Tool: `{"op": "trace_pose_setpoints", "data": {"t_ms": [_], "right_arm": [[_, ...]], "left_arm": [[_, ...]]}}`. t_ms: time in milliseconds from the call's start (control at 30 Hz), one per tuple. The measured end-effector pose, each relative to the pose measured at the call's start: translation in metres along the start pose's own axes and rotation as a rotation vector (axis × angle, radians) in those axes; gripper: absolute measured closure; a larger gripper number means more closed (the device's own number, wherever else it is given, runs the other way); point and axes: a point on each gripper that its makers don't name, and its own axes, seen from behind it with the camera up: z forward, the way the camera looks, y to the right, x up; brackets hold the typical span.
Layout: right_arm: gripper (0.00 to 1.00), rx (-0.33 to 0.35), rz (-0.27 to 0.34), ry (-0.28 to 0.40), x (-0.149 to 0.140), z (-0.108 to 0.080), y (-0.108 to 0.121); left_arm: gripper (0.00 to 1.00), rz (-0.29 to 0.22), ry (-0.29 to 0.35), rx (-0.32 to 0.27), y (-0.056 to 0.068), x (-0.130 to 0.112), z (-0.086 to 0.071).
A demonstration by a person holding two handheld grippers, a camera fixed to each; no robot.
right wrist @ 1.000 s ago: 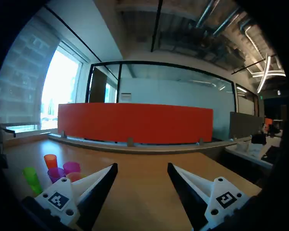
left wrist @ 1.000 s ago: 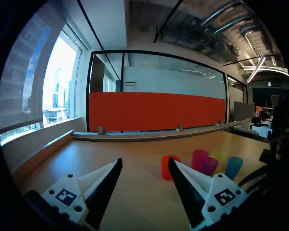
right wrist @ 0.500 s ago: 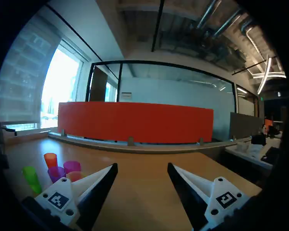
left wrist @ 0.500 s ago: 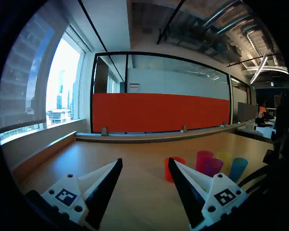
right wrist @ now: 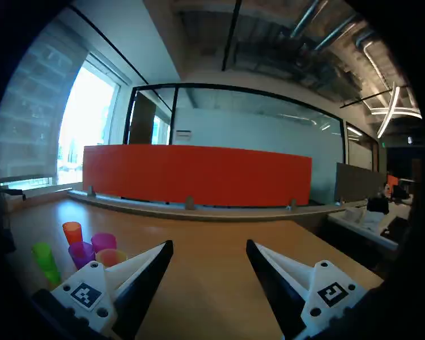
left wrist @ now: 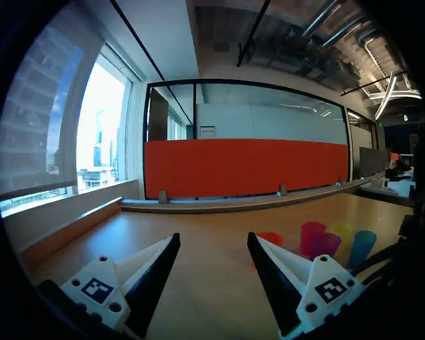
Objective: Pour water
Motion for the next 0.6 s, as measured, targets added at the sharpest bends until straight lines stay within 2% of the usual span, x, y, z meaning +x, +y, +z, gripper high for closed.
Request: {"op": "trace_pose_setpoints", "data": {"t_ms": [100,200,600], "right_arm": [[0.0,-0.001,0.003,-0.007,0.0,-0.002,-0.003],[0.0,0.002,-0.003,-0.019,0.0,-0.003,-0.005],[0.0,-0.015,-0.027,-0.049,0.003,-0.003,-0.009]], "left_arm": [[0.13,-0.014,0.002,0.032,-0.005,-0.002,0.001],[0.12,-0.016,-0.002,0.039,-0.005,-0.004,0.003],[0.12,0.014,0.007,0.083,-0.004,-0.017,0.007]]}}
